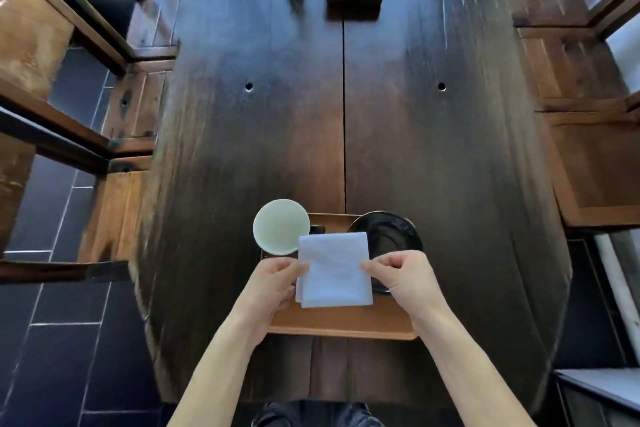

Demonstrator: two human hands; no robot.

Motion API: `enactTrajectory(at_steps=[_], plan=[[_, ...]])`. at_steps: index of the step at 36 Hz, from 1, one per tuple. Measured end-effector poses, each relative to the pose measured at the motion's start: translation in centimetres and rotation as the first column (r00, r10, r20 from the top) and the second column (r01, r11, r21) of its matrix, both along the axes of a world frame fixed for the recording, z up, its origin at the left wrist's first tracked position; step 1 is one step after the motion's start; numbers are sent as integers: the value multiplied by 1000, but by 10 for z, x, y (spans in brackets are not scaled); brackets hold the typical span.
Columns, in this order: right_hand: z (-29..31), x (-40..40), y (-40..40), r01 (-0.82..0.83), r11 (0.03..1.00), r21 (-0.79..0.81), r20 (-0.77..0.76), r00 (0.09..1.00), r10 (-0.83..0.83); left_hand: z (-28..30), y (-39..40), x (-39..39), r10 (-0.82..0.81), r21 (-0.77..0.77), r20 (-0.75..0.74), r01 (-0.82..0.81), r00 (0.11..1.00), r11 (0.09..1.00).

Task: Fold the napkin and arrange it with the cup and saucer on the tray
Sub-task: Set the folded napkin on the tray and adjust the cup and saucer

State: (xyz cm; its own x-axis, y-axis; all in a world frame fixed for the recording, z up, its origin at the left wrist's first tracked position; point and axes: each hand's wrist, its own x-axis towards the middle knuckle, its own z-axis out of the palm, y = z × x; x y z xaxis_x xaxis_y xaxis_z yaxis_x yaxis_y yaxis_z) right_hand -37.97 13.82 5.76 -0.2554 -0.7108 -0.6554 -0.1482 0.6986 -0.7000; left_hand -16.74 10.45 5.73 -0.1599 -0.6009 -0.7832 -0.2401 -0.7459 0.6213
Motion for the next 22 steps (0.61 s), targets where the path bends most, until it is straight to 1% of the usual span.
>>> enactTrajectory(at_steps=[4, 7, 9, 13, 18, 22], plan=[[-23, 11, 22, -4, 998, 68, -62, 998, 8, -15, 22, 9, -39, 24, 68, 37, 997, 999], [-39, 21, 38, 28, 995, 91, -45, 999, -24, -26, 34, 15, -19, 28, 85, 17, 996, 999], [-48, 29, 46, 39, 995, 97, -47, 998, -34, -33, 37, 16, -38, 19, 138, 35, 990, 999], [-63, 40, 53, 71, 988, 139, -33, 997, -67, -57, 34, 18, -87, 41, 260, 80, 962, 996], [-78, 47, 51, 96, 987, 128, -68, 994, -87, -72, 27, 20, -93, 20, 320, 91, 943, 996], [-85, 52, 46, 101, 983, 156, -104, 991, -85, -78, 21, 19, -108, 20, 379, 108, 919, 994]])
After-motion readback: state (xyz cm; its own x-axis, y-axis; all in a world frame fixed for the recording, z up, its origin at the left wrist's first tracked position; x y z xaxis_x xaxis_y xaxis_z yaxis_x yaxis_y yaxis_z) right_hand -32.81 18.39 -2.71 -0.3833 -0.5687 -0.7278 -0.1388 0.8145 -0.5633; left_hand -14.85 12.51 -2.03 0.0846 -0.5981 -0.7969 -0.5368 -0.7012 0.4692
